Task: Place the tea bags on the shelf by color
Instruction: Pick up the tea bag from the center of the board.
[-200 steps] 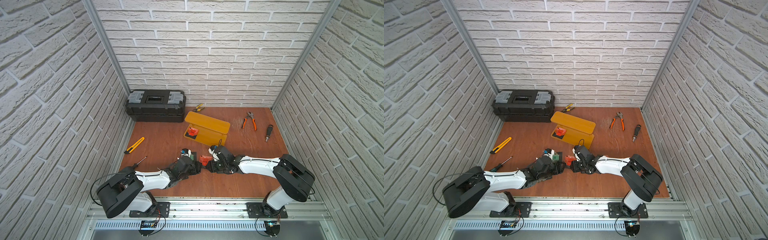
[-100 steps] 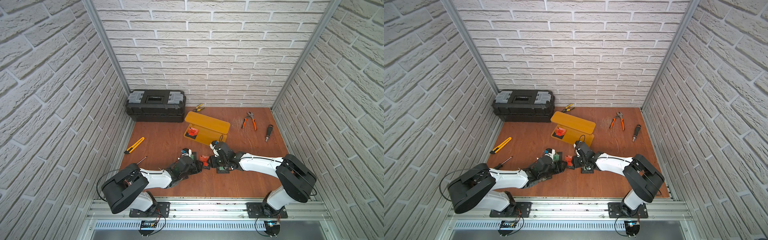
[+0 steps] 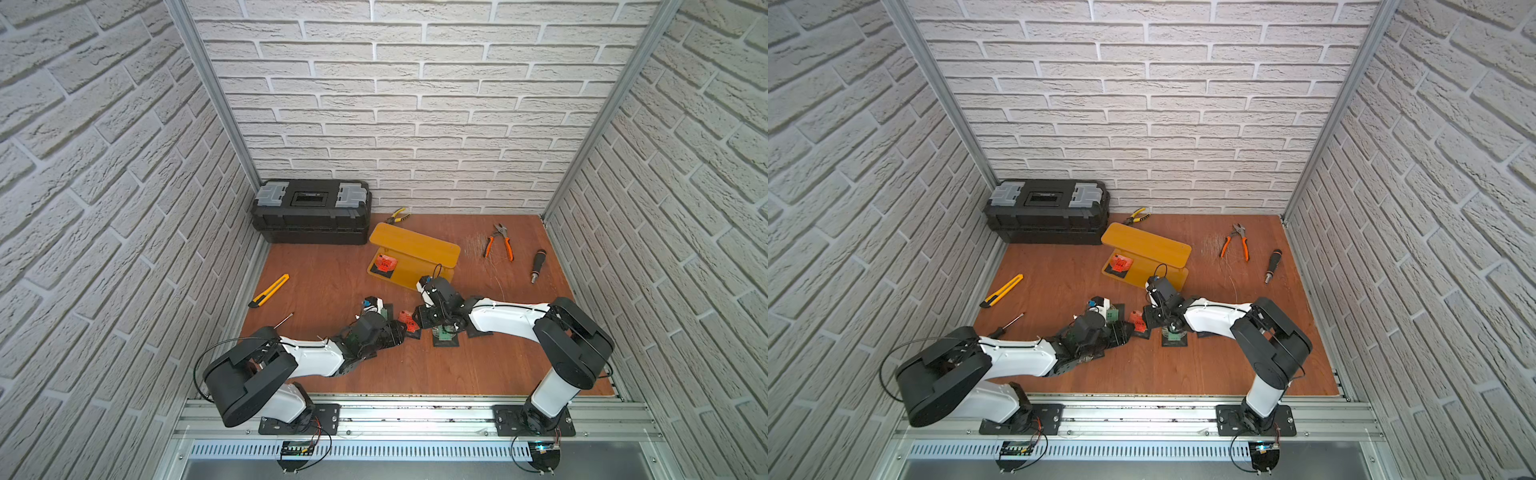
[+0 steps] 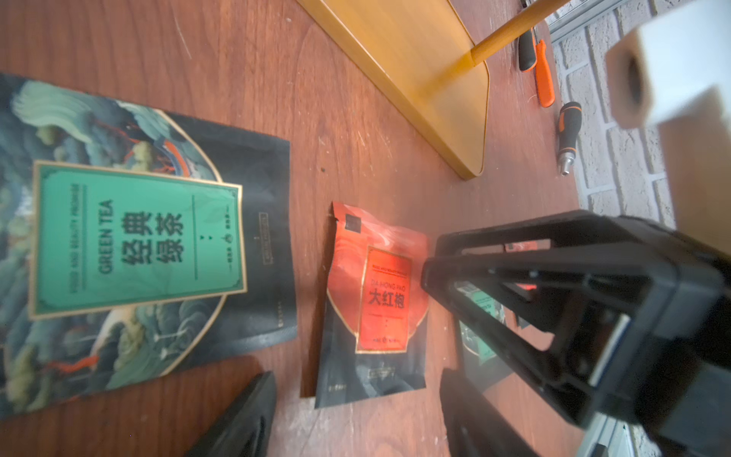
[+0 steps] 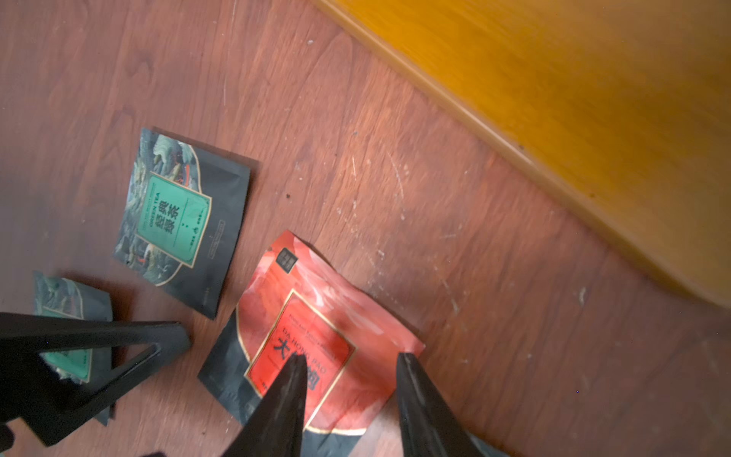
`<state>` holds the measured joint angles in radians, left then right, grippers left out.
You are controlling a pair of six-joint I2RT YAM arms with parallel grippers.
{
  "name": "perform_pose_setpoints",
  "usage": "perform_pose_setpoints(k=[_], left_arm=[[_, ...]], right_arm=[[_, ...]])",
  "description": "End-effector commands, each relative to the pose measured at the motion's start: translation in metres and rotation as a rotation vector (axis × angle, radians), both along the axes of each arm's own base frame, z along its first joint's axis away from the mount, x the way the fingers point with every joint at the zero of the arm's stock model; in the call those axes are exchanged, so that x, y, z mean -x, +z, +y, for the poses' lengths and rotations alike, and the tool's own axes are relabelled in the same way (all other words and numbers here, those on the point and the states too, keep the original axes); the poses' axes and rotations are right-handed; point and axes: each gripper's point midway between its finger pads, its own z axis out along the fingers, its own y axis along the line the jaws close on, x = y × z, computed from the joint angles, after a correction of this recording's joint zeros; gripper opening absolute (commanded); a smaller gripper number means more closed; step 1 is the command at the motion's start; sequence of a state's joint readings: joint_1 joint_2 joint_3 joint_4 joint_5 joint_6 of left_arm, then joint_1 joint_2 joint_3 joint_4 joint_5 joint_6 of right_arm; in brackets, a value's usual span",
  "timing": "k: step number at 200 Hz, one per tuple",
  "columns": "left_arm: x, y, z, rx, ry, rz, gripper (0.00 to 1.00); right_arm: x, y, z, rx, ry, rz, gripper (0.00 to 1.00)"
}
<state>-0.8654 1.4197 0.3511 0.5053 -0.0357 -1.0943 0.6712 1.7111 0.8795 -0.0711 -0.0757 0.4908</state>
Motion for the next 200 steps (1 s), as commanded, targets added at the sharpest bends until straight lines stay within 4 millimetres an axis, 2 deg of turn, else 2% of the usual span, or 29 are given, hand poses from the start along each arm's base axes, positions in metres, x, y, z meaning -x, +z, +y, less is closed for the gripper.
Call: perform_pose_setpoints(k=[1, 57, 106, 148, 200], left_arm=[[0.005, -0.004, 0.002, -0.001, -0.008, 0.005, 0.70], [0.006, -0.005, 0.006, -0.009, 0.006, 0.008, 0.70], [0.006, -0.006, 0.010, -0.018, 0.017, 0.008, 0.70], [0.006, -0.004, 0.006, 0.001, 0.006, 0.009, 0.68], [0.008, -0.004, 0.001, 0.023, -0.006, 0.019, 0.66]], right_arm=[[-0.013, 0.005, 0.006, -0.020, 0.008, -0.034, 0.42], [-0.015, -0.002, 0.007, -0.022, 0.011, -0.018, 0.42], [0.000, -0.010, 0.002, -0.027, 0.006, 0.040, 0.42], [0.017, -0.022, -0.003, -0.048, -0.012, 0.102, 0.42], [0.030, -0.025, -0.009, -0.059, -0.033, 0.125, 0.42]])
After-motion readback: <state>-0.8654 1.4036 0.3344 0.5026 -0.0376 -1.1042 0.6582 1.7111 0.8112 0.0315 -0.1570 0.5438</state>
